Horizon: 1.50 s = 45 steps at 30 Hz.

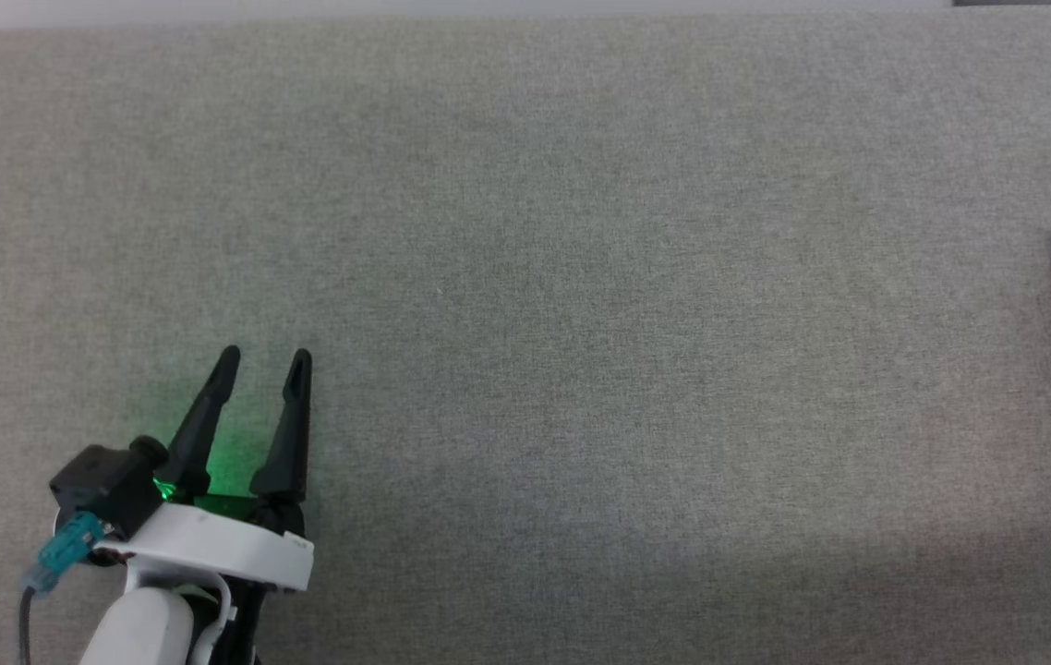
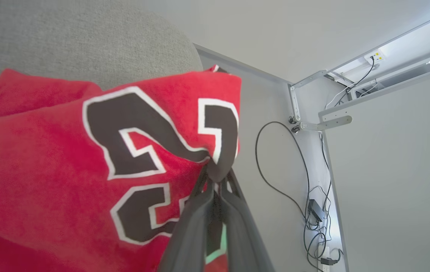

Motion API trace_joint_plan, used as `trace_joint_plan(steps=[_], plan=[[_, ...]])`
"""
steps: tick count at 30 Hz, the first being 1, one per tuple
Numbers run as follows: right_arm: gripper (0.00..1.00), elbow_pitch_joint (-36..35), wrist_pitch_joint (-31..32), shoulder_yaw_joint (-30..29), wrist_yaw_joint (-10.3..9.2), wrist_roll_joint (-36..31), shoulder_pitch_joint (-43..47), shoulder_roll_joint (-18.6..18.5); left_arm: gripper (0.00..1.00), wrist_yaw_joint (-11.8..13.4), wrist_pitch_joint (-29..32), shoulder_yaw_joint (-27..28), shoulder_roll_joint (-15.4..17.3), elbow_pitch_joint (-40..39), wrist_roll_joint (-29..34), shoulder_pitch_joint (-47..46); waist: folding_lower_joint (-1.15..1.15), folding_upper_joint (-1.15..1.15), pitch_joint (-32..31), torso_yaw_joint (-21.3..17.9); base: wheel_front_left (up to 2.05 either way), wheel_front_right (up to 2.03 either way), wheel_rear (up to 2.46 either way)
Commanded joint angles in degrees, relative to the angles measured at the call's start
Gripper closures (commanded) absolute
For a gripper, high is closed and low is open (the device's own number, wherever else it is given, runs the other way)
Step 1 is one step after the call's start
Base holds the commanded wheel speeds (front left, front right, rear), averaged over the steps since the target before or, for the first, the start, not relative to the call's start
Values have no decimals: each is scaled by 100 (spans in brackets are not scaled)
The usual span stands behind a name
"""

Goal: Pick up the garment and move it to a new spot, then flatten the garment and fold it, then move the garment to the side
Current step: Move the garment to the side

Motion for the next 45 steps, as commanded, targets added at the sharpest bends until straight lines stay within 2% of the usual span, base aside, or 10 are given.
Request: trace_joint_plan(steps=[1, 12, 13, 15, 16, 17, 18, 32, 37, 45], plan=[[100, 125, -50, -6, -8, -94, -105, 66, 0, 1, 5, -7, 29, -19, 28, -69, 0, 0, 54, -5, 0, 0, 0], [100, 837, -294, 31, -8, -373, -536, 427, 0, 1, 5, -43, 90, 47, 41, -124, 0, 0, 71, -81, 0, 0, 0], [89, 913, -314, 41, -8, -404, -581, 455, 0, 1, 5, -47, 92, 59, 35, -118, 0, 0, 52, -92, 0, 0, 0], [57, 1027, -370, 21, -8, -437, -667, 509, 0, 1, 5, -49, 109, 76, 21, -94, 0, 0, 8, -118, 0, 0, 0], [52, 1070, -405, 40, -8, -474, -704, 540, 0, 1, 5, -40, 117, 85, 12, -78, 0, 0, -21, -136, 0, 0, 0], [20, 1120, -427, 38, -8, -470, -744, 578, 0, 1, 5, -35, 123, 92, 3, -57, 0, 0, -53, -155, 0, 0, 0], [0, 1153, -448, 58, -8, -498, -762, 599, 0, 1, 5, -34, 129, 98, -3, -37, 0, 0, -82, -173, 0, 0, 0], [0, 1274, -934, 470, -8, -407, -891, 962, 0, 1, 5, -81, 53, 230, -55, 219, 0, 0, -817, -277, 0, 0, 0], [0, 1119, -1168, 626, -8, -147, -668, 1113, 0, 1, 5, -89, 26, 295, -80, 369, 0, 0, -1193, -113, 0, 0, 0], [0, 711, -1564, 696, -7, 225, 26, 1481, 0, 1, 5, -78, -7, 391, -87, 666, 0, 0, -1818, 367, 0, 0, 0]])
